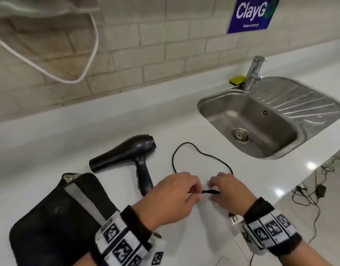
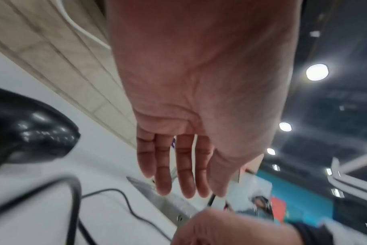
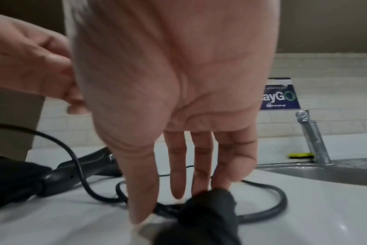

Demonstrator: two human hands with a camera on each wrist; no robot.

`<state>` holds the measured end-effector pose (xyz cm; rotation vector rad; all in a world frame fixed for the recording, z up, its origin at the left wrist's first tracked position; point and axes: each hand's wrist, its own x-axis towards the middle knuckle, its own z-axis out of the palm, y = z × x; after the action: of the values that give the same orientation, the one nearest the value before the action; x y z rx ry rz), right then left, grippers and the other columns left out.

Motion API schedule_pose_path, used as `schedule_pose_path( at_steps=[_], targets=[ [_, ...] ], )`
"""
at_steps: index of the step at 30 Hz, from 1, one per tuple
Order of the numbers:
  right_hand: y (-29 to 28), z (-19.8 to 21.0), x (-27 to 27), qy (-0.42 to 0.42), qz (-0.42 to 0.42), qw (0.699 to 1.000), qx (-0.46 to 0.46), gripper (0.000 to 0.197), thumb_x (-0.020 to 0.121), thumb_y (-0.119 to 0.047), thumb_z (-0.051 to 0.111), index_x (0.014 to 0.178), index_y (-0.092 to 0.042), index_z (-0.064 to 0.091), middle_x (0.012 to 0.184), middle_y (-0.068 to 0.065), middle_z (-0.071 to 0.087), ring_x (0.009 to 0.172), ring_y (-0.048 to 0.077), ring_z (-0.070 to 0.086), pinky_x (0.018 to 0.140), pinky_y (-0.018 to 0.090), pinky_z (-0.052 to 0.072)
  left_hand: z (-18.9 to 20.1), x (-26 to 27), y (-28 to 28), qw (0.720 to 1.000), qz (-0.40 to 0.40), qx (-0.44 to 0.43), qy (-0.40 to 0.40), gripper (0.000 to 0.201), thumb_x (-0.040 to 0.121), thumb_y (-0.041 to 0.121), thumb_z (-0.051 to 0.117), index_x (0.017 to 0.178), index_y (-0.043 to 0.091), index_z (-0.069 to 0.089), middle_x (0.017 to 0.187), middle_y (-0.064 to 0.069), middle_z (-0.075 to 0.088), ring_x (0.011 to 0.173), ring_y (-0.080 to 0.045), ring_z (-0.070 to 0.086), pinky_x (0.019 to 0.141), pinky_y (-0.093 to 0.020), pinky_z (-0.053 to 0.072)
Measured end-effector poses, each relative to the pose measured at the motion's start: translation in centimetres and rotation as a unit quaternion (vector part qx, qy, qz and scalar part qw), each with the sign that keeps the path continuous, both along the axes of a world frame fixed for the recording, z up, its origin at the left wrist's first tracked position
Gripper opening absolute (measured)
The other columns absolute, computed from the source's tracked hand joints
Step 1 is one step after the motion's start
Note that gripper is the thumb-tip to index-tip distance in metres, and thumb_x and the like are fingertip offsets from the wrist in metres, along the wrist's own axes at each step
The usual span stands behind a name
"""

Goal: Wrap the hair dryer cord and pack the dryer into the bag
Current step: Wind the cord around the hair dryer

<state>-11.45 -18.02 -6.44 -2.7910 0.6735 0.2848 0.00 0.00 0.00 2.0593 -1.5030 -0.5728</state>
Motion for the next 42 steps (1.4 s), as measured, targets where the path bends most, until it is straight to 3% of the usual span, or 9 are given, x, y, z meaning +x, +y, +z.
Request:
schedule_pose_path(
  at_steps=[7, 11, 15, 23, 28, 32, 35, 40, 42],
  targets=[
    [0.3, 0.3, 1.0, 0.048, 0.061, 0.997, -0.005, 0.012, 0.092, -0.019, 0.052, 0.100, -0.016, 0.060, 0.102, 0.006, 0.062, 0.092, 0.026, 0.062, 0.076, 0.034, 0.049, -3.6, -0.5, -4.6, 0.982, -0.049, 0.119, -0.141, 0.028, 0.090, 0.025, 0.057, 0.116, 0.015, 0.055, 0.114, -0.008, 0.056, 0.101, -0.029, 0.054, 0.086, -0.036, 0.040],
    [0.6, 2.2, 1.1, -0.015, 0.094, 0.990, 0.100, 0.013, 0.094, -0.015, 0.049, 0.095, -0.018, 0.061, 0.093, 0.004, 0.064, 0.082, 0.018, 0.058, 0.077, 0.033, 0.050, -3.5, -0.5, -3.6, 0.987, -0.022, 0.073, -0.140, 0.025, 0.090, 0.025, 0.059, 0.113, 0.016, 0.057, 0.108, -0.004, 0.057, 0.094, -0.025, 0.058, 0.080, -0.034, 0.043],
    [1.4, 5.5, 0.9, -0.063, 0.091, 0.974, 0.198, 0.011, 0.095, -0.013, 0.050, 0.088, -0.013, 0.059, 0.070, -0.004, 0.060, 0.059, 0.006, 0.051, 0.058, 0.018, 0.044, -1.8, 0.2, -1.4, 0.996, 0.035, -0.020, -0.080, 0.015, 0.092, 0.028, 0.061, 0.103, 0.021, 0.053, 0.102, 0.006, 0.056, 0.089, -0.015, 0.055, 0.078, -0.029, 0.047],
    [2.4, 9.8, 1.0, -0.118, 0.039, 0.883, 0.452, 0.014, 0.100, -0.009, 0.045, 0.097, -0.006, 0.058, 0.071, 0.006, 0.072, 0.065, 0.019, 0.069, 0.058, 0.026, 0.051, 1.0, 0.4, 3.3, 0.990, 0.108, -0.086, -0.035, 0.033, 0.092, 0.038, 0.061, 0.120, 0.038, 0.042, 0.114, 0.026, 0.043, 0.103, 0.004, 0.046, 0.084, -0.009, 0.041],
    [3.4, 11.7, 1.6, -0.148, 0.029, 0.820, 0.552, 0.019, 0.100, -0.011, 0.045, 0.097, 0.002, 0.060, 0.074, 0.019, 0.071, 0.071, 0.030, 0.070, 0.061, 0.027, 0.052, 1.8, -0.4, 5.3, 0.974, 0.086, -0.145, -0.151, 0.018, 0.093, 0.035, 0.062, 0.106, 0.022, 0.063, 0.122, 0.005, 0.049, 0.095, -0.009, 0.053, 0.081, -0.025, 0.050],
    [4.4, 12.3, 2.5, -0.155, 0.025, 0.804, 0.574, 0.019, 0.098, -0.010, 0.049, 0.094, 0.002, 0.062, 0.089, 0.020, 0.074, 0.084, 0.029, 0.072, 0.074, 0.027, 0.056, 2.2, 0.0, 6.1, 0.963, 0.146, -0.180, -0.140, 0.021, 0.097, 0.029, 0.054, 0.094, 0.014, 0.068, 0.115, 0.004, 0.052, 0.086, -0.009, 0.058, 0.075, -0.027, 0.052],
    [5.1, 12.1, 3.0, -0.181, 0.012, 0.829, 0.529, 0.022, 0.088, -0.027, 0.057, 0.089, -0.008, 0.068, 0.091, 0.020, 0.072, 0.083, 0.026, 0.062, 0.086, 0.046, 0.052, 3.1, 0.3, 7.3, 0.950, 0.202, -0.207, -0.115, 0.022, 0.094, 0.032, 0.054, 0.091, 0.017, 0.070, 0.105, 0.009, 0.055, 0.081, -0.005, 0.060, 0.074, -0.014, 0.049],
    [7.9, 11.6, 3.1, -0.269, -0.030, 0.832, 0.485, 0.014, 0.084, -0.031, 0.055, 0.083, -0.019, 0.062, 0.090, 0.019, 0.068, 0.074, 0.035, 0.061, 0.071, 0.036, 0.052, 4.0, 0.3, 9.4, 0.942, 0.253, -0.190, -0.109, 0.017, 0.090, 0.033, 0.057, 0.082, 0.024, 0.068, 0.085, 0.019, 0.054, 0.065, 0.003, 0.052, 0.059, -0.005, 0.038],
    [8.8, 11.1, 3.1, -0.319, -0.055, 0.829, 0.456, 0.013, 0.090, -0.027, 0.057, 0.082, -0.020, 0.064, 0.099, 0.004, 0.070, 0.084, 0.027, 0.068, 0.080, 0.038, 0.054, 4.0, 0.5, 10.2, 0.936, 0.284, -0.178, -0.111, 0.015, 0.088, 0.034, 0.058, 0.077, 0.027, 0.065, 0.081, 0.020, 0.054, 0.060, 0.004, 0.050, 0.056, -0.005, 0.034]
  ],
)
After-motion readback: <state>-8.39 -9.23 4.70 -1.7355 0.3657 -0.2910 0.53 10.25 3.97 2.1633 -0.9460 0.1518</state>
